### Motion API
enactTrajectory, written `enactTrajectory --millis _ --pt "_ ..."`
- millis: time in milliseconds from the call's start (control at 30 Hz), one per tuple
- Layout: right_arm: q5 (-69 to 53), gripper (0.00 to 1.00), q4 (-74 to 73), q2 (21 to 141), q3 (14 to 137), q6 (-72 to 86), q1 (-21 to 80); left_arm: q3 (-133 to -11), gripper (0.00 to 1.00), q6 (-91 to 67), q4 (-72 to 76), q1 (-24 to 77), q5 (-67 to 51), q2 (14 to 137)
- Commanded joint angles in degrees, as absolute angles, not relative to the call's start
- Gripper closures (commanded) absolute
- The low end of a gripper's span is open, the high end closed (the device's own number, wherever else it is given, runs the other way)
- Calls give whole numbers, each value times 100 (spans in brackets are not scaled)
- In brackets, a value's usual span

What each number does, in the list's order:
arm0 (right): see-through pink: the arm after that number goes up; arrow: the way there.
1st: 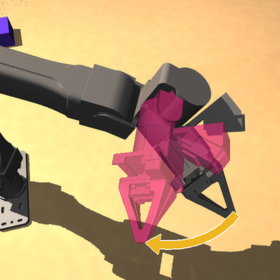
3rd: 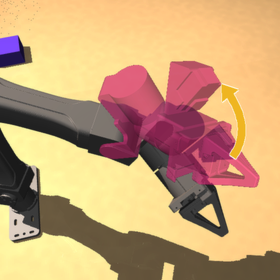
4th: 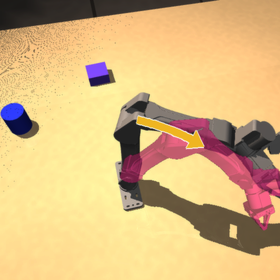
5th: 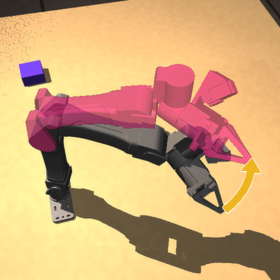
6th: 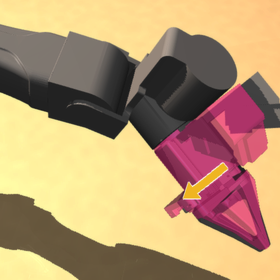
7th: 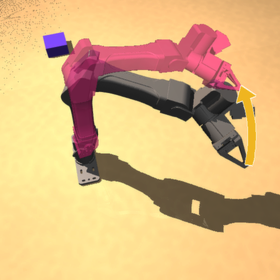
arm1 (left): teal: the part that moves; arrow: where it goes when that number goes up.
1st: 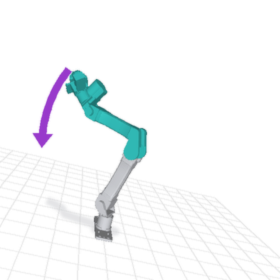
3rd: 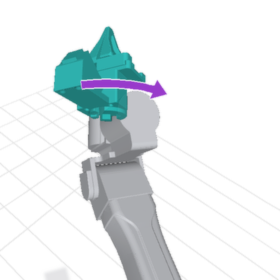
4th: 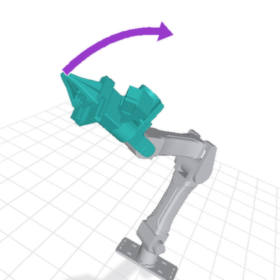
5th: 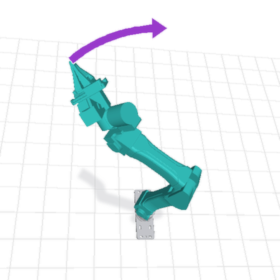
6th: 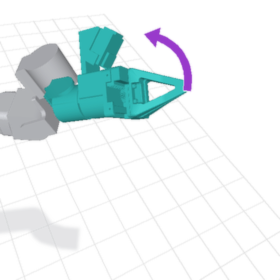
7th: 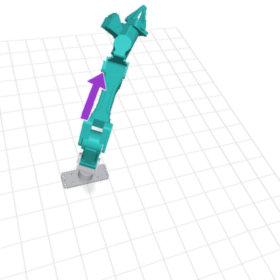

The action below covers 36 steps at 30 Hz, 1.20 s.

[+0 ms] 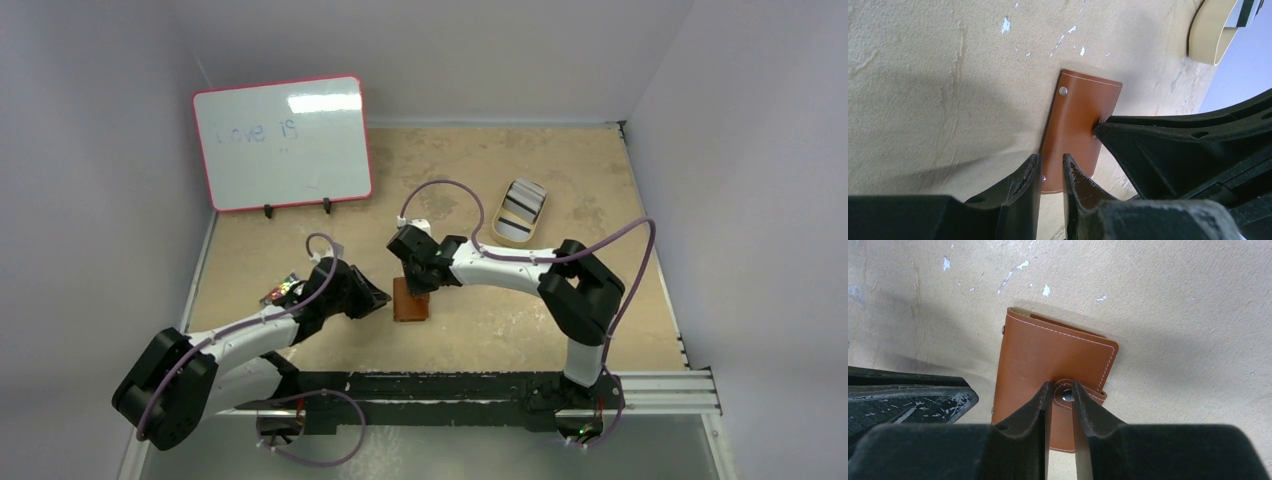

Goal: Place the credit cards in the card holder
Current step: Close the card holder at the center of the board.

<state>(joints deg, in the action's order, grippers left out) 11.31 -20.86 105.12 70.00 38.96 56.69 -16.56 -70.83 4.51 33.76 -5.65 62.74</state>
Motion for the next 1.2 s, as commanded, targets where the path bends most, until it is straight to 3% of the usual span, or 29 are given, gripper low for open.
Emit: enactTrajectory --millis 0,167,433,767,1167 --pt "1464 81 -2373 10523 7266 3999 5773 -1603 79 -6979 777 3331 -608 6292" --pt "1397 92 -2300 10460 7202 3990 5801 -1588 79 -6979 890 3331 -642 6407" --pt "1460 97 -2381 10349 7191 4014 5835 -1529 79 -7024 1036 3331 -673 6503" --pt "1629 76 -2608 10143 7163 4081 5854 -1120 79 -7722 2272 3737 -846 6963" --pt "1887 74 -2748 10322 7129 4074 5854 -1168 82 -7864 2300 4027 -580 6803"
